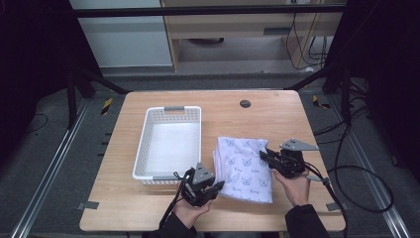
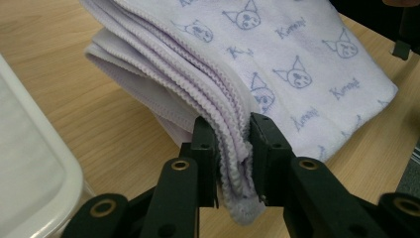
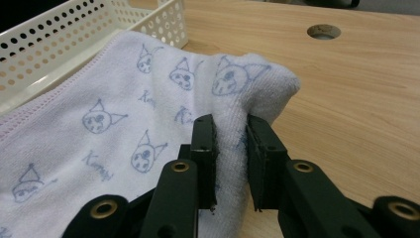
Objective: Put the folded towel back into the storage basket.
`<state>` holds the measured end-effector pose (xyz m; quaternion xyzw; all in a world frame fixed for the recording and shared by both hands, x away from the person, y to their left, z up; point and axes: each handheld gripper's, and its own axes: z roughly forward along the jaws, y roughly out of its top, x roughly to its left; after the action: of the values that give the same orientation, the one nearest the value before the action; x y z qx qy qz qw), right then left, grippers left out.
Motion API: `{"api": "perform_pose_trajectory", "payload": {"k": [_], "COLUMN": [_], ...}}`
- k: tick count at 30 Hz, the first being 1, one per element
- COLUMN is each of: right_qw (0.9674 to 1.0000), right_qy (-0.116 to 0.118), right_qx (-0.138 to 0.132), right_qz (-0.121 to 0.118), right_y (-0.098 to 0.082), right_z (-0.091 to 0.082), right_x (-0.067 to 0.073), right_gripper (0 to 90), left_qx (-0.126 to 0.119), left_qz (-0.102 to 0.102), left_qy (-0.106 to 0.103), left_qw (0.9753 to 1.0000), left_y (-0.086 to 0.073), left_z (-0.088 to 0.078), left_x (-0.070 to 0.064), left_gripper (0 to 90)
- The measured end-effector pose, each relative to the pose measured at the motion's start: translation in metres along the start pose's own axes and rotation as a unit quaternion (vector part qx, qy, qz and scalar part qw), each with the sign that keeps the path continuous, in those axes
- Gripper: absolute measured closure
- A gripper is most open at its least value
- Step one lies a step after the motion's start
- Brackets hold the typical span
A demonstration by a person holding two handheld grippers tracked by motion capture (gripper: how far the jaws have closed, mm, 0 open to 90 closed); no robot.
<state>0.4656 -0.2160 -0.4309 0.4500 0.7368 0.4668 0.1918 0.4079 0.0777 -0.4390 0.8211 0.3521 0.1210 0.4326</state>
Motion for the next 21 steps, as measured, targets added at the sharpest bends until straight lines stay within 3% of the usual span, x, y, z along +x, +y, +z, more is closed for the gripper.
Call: {"api": "perform_pose_trajectory", "payload": {"k": [4, 11, 21], "right_qw": [0.9999, 0.9997, 0.9992], "right_qy": [0.000, 0.008, 0.006], "right_qx": [-0.009, -0.021, -0.036], "right_qz": [-0.007, 0.003, -0.016], "right_y": [0.004, 0.008, 0.017], "right_z": [-0.004, -0.010, -0.017], "right_x": [0.004, 0.003, 0.009], "right_gripper": [75.7, 75.7, 75.9], "left_qx": [-0.006, -0.018, -0.030], "left_qz": [0.000, 0.007, 0.014], "left_qy": [-0.001, 0.002, 0.006], "left_qw": [1.0000, 0.9998, 0.9994], "left_y": [0.003, 0.009, 0.014], "left_z": [-0.004, -0.013, -0.022], "left_x": [0.000, -0.001, -0.004], "left_gripper": [73.1, 73.2, 73.3]}}
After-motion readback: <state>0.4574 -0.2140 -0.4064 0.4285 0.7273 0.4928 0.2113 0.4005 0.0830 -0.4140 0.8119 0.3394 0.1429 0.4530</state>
